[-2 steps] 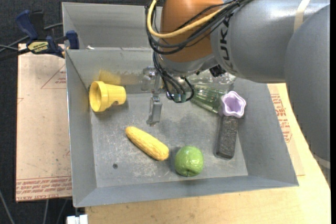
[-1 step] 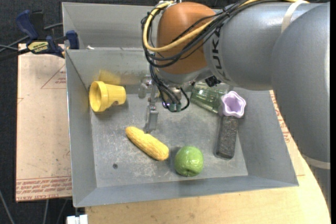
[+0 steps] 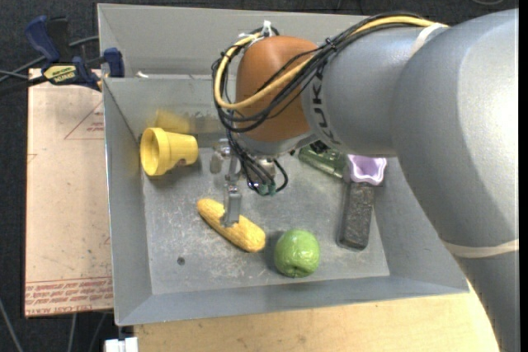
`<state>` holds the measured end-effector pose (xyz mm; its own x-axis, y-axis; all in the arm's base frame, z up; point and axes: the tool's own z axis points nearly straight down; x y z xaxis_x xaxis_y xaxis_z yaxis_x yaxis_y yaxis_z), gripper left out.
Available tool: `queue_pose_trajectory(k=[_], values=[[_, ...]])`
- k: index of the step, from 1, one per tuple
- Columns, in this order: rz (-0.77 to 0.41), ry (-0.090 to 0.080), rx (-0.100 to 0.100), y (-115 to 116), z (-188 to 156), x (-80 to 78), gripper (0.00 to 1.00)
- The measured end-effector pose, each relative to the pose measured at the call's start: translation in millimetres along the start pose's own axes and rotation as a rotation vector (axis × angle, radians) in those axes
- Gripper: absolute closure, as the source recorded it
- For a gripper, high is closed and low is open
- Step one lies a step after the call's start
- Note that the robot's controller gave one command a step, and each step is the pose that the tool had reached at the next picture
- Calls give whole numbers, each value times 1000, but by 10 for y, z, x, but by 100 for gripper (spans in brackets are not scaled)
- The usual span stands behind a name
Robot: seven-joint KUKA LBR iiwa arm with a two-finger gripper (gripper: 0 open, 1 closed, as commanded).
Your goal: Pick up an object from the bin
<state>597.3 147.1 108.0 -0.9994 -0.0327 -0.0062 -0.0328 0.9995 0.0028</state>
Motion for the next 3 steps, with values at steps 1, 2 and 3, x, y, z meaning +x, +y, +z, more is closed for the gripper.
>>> queue_pose_trajectory(k=[1,2,3], values=[[8,-7,-7,-241,269,49,0],[-94,-12,-5,-337,281,95,0],[-331,-14,-6,-327,297,167,0]])
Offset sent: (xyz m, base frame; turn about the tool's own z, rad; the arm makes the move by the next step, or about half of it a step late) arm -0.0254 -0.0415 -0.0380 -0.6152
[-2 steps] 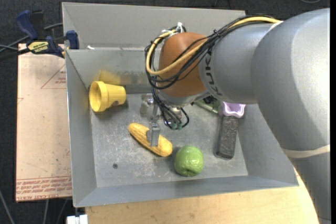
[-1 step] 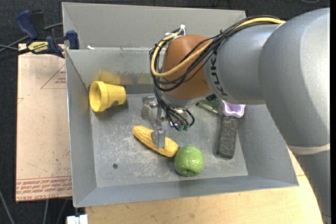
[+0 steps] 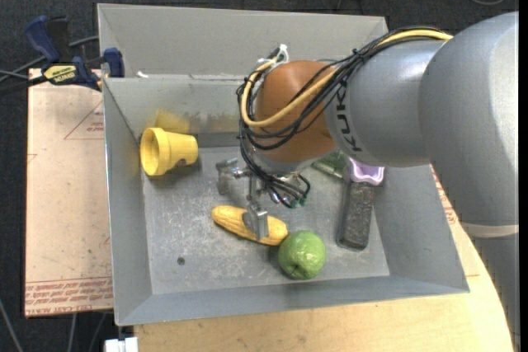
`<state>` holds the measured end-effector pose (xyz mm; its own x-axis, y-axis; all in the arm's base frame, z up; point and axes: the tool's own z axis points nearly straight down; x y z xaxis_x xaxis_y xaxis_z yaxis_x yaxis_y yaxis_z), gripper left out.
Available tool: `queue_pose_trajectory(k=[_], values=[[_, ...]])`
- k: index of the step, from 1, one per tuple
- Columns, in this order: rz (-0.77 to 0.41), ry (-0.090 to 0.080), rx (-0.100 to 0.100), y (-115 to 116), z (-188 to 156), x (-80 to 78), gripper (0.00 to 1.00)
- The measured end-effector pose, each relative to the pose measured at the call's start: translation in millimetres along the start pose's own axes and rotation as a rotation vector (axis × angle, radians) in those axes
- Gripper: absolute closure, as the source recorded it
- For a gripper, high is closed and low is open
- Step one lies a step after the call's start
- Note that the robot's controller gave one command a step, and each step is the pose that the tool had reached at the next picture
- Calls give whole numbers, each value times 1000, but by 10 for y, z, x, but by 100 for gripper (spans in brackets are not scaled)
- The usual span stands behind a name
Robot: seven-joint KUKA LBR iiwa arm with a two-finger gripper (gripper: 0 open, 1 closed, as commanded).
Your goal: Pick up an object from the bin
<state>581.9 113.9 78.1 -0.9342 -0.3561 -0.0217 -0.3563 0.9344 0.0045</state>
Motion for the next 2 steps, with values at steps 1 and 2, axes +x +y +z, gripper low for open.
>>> queue_pose_trajectory(k=[1,2], values=[[-8,0,0,18,14,-2,0],[-243,-5,0,50,22,88,0]])
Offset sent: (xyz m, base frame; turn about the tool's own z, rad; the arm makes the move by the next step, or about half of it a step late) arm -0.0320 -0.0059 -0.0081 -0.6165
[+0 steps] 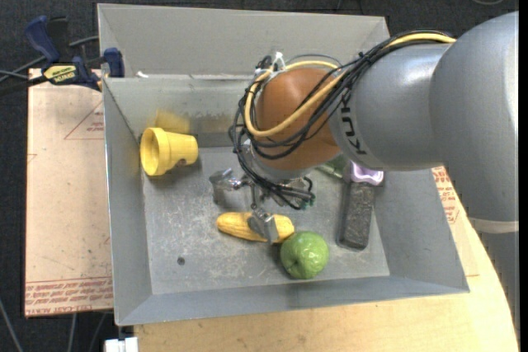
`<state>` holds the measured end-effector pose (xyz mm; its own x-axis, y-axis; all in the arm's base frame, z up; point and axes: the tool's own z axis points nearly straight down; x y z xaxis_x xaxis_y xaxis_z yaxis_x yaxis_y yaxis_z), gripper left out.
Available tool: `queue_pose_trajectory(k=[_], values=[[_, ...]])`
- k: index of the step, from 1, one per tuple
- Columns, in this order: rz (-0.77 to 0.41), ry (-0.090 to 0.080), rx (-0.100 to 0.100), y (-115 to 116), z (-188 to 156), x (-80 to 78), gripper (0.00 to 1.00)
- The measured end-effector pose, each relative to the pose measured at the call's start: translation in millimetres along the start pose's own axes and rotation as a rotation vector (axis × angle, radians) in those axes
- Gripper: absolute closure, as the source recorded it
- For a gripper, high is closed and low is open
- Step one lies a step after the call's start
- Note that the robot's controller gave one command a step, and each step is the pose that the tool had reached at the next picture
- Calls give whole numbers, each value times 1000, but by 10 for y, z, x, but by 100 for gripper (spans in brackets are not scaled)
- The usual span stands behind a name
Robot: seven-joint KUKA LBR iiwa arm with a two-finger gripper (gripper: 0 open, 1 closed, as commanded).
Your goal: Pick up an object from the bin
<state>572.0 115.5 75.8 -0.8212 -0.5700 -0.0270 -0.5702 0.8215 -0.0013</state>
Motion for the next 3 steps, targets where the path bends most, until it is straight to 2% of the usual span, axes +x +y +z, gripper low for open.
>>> queue_pose_trajectory(k=[1,2,3], values=[[86,-12,4,-14,2,109,100],[87,-12,4,-15,2,110,100],[81,-16,4,-42,-896,30,100]])
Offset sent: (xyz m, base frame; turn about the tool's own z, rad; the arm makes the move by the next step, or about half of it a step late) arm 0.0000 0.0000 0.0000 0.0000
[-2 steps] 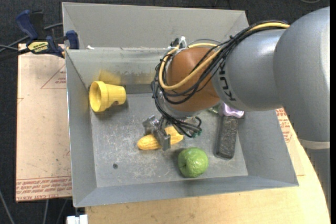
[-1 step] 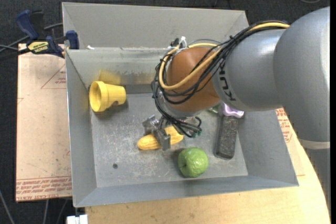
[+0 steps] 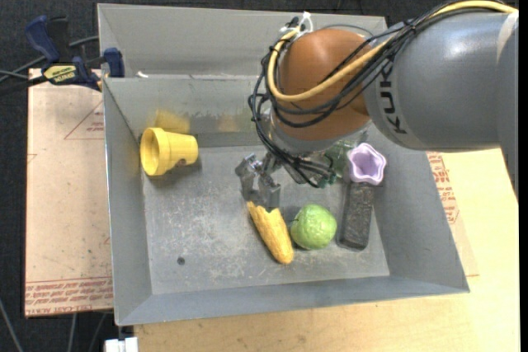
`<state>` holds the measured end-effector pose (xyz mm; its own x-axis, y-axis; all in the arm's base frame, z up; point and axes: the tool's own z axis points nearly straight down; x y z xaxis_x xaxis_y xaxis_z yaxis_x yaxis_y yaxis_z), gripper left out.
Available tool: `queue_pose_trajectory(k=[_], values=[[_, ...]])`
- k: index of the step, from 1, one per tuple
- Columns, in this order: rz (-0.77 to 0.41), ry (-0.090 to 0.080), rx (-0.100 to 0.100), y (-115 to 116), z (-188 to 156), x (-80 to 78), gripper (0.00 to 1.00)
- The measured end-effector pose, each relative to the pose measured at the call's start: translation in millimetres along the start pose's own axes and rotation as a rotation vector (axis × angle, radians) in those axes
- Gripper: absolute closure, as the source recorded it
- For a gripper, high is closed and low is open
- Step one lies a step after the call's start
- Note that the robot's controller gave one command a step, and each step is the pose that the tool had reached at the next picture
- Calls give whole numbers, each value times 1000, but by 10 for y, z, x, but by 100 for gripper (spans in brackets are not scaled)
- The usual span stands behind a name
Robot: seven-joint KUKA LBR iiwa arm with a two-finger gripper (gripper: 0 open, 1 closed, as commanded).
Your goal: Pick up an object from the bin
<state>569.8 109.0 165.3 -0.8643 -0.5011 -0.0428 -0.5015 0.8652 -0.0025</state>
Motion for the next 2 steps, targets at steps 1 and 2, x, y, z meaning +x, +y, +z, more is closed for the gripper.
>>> queue_pose_trajectory(k=[1,2], values=[[0,0,0,-1,1,1,0],[0,0,0,-1,1,1,0]])
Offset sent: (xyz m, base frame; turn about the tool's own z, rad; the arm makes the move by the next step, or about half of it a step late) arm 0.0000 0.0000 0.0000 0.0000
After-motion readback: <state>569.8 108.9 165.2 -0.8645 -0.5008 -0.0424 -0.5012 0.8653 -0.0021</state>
